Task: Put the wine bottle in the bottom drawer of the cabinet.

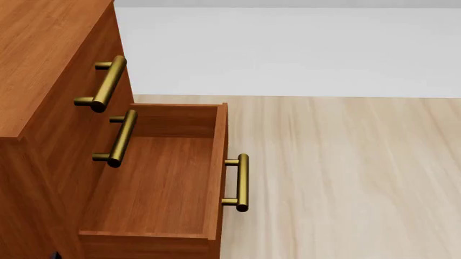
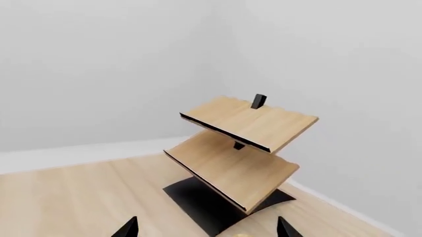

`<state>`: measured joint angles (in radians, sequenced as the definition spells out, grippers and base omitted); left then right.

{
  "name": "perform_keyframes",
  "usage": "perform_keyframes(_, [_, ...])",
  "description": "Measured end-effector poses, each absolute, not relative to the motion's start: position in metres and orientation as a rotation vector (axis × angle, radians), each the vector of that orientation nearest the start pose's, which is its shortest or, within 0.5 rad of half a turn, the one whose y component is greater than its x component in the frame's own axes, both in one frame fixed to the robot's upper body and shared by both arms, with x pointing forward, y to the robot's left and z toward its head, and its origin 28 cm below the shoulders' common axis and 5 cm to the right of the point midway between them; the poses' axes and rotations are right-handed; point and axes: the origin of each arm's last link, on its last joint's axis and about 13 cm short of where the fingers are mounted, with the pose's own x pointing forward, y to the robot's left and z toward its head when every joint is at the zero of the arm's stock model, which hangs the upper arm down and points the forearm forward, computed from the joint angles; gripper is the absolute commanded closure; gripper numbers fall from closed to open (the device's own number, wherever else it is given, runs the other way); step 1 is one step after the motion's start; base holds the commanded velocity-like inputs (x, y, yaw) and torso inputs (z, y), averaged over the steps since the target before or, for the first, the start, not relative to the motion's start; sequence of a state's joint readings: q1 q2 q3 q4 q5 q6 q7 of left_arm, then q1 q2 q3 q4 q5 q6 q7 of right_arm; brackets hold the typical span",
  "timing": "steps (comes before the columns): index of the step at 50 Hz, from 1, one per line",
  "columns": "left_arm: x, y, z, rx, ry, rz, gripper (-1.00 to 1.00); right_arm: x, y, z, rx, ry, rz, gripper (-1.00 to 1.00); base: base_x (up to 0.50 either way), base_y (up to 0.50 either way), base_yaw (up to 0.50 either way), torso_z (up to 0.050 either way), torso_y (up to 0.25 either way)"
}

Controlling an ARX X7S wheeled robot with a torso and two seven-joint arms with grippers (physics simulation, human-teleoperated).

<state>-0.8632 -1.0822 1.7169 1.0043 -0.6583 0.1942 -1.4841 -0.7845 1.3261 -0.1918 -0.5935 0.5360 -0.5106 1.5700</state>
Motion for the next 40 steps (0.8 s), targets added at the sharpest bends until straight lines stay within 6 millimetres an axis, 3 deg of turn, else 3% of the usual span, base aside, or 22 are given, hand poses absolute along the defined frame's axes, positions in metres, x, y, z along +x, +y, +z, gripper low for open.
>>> perform_keyframes(40, [0.095, 0.198, 0.166, -0.083, -0.077, -0.096, -1.00, 0.080, -0.220, 0.094, -0.149, -0.020, -0.718, -1.00, 0.00, 0.00, 0.00, 0.000, 0.000])
